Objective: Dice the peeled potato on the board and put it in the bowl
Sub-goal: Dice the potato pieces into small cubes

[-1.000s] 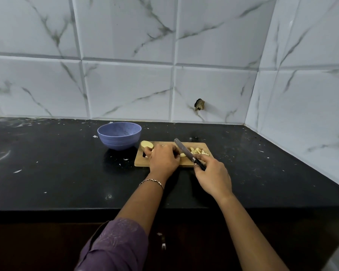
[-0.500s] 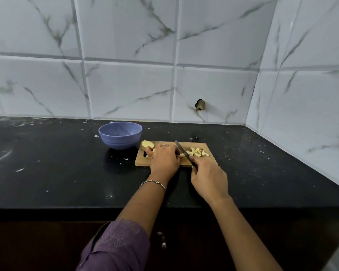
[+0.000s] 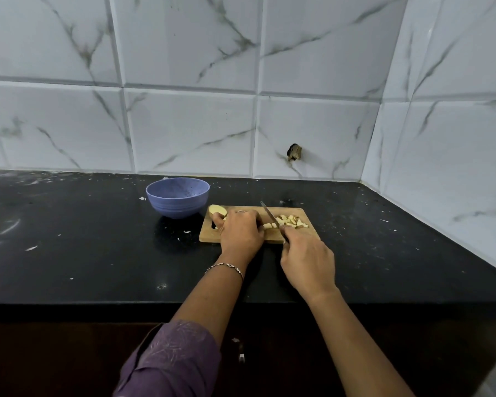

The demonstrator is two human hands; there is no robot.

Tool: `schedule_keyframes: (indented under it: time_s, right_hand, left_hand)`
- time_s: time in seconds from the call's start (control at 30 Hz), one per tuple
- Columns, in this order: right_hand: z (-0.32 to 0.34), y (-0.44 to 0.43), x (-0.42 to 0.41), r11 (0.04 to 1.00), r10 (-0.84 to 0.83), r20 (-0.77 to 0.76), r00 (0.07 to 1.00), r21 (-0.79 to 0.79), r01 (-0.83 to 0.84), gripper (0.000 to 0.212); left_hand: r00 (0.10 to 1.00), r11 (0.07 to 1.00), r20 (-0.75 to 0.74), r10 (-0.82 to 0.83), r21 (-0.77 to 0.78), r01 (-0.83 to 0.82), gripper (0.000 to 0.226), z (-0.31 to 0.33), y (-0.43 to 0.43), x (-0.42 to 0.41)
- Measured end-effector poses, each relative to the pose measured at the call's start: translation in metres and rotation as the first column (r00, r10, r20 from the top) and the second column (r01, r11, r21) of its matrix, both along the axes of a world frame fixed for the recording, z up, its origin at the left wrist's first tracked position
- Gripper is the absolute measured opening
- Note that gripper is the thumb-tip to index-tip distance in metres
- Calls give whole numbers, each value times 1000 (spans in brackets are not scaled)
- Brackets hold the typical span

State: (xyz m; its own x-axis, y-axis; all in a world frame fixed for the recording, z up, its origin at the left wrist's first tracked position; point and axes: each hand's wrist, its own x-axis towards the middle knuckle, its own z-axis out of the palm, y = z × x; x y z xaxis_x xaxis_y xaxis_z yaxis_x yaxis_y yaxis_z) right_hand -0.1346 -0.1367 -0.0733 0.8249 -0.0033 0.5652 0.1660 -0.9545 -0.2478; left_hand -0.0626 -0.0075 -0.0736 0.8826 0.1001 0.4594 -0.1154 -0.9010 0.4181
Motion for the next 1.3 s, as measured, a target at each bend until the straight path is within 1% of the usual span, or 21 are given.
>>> schedule_keyframes:
  time_s: [0.3,0.4,0.57,0.8,0.87,1.03,1.3]
  right_hand:
    - [2,-1,-3,999,36,-20,999,29,-36,28]
    - [2,-2,-2,999,45,-14,999,29,-44,29]
    - [2,-2,1,998,61,-46,997,35,-59,33]
    - [-1,1,2,996,32,-15,999,-80,-33,32]
    - [-2,1,2,996,27,-13,1000,-86,-28,33]
    - [-2,1,2,1000,11,13,1000,-21,-11,39]
    - [-1,-1,-3,998,65,5,998,21,-65,32]
  left_hand:
    - [1000,1000,12,23,14,-23,17,0,0,0]
    - [1000,999,9,25,20,-25,17,0,0,0]
    - [999,999,21,25,22,-26,16,0,0,-1]
    - [998,998,45,48,46,-50,14,4,-1,-6]
    - [998,998,47,46,43,-48,14,5,-1,-7]
    - [997,998,43,56,23,-57,14,5,-1,-8]
    - [998,999,42,49,18,-50,14,5,0,-10]
